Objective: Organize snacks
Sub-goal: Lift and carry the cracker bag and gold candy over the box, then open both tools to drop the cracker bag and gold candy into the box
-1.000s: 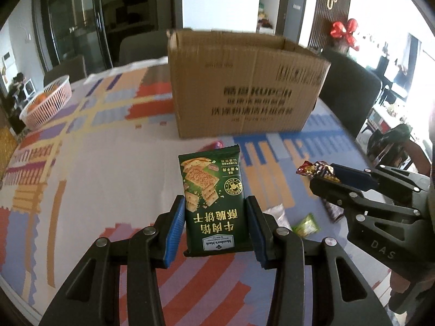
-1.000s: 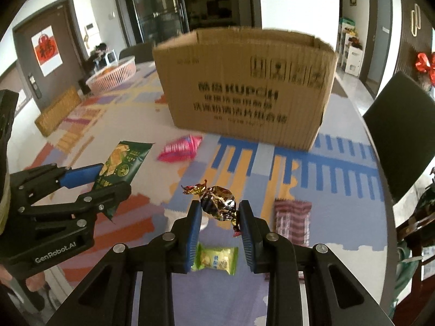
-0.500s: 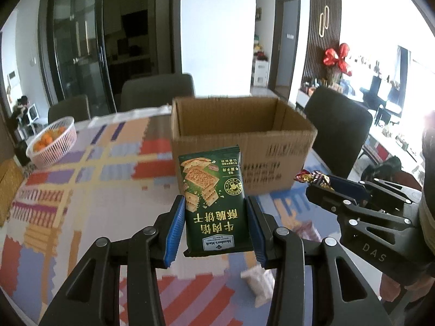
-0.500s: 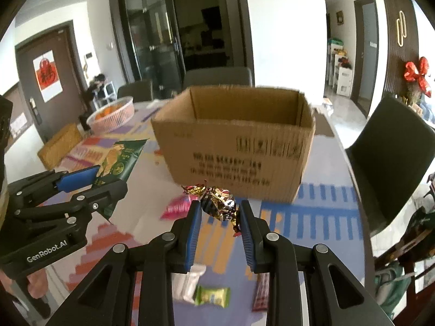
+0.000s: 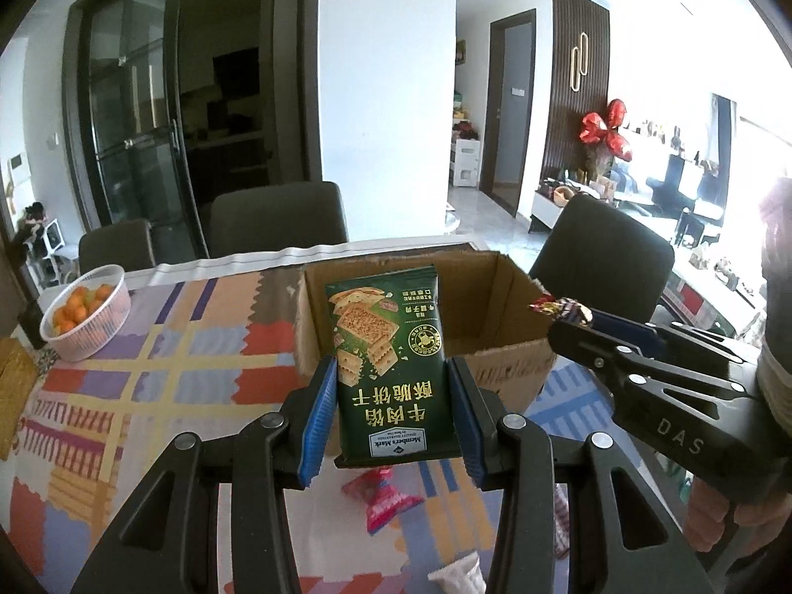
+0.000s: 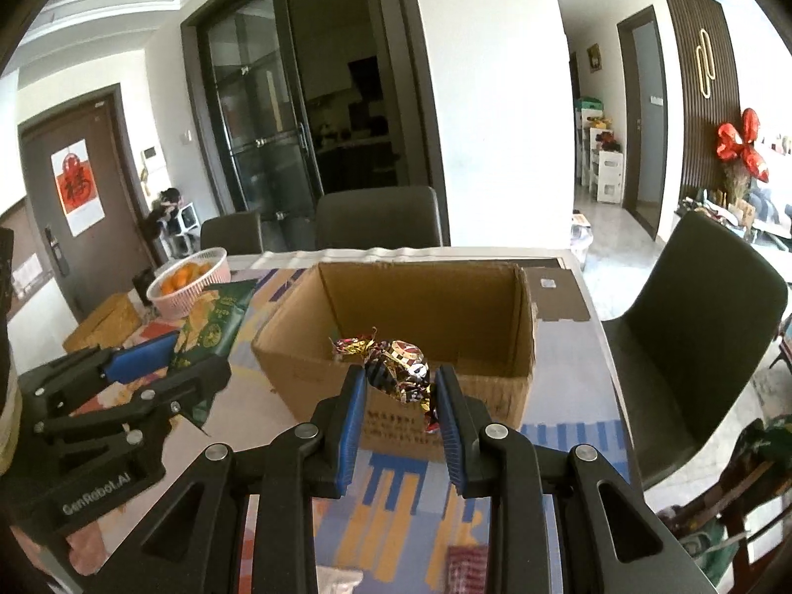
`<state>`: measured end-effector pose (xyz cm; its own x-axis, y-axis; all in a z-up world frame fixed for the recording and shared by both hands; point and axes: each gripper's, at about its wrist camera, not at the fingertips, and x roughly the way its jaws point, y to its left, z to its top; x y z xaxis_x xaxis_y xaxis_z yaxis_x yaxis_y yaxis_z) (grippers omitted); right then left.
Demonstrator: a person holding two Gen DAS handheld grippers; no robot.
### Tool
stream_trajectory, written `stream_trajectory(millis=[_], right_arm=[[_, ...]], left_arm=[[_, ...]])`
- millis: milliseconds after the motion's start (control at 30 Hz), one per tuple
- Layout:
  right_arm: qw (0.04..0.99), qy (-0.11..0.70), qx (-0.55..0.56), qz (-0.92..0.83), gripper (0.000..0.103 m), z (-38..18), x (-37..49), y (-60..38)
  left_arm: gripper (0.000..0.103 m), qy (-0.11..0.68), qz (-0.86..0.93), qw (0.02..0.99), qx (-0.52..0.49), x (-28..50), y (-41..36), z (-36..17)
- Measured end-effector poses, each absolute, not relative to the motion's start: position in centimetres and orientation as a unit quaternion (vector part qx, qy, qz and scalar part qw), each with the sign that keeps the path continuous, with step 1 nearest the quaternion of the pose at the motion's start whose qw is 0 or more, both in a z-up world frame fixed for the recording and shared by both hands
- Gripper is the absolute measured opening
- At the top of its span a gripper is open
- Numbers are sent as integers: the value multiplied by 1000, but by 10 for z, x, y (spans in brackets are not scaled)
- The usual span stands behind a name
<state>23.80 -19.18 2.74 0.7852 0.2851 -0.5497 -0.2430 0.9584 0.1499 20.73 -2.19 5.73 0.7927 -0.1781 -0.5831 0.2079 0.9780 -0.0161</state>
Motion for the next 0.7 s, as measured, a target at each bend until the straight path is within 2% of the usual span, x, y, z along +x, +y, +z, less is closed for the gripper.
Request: stream_trajectory(millis=[700], right_arm=[[941, 317, 9, 116, 30, 32, 310, -192]], left_arm=[[44, 348, -107, 931, 37, 293, -31, 55]])
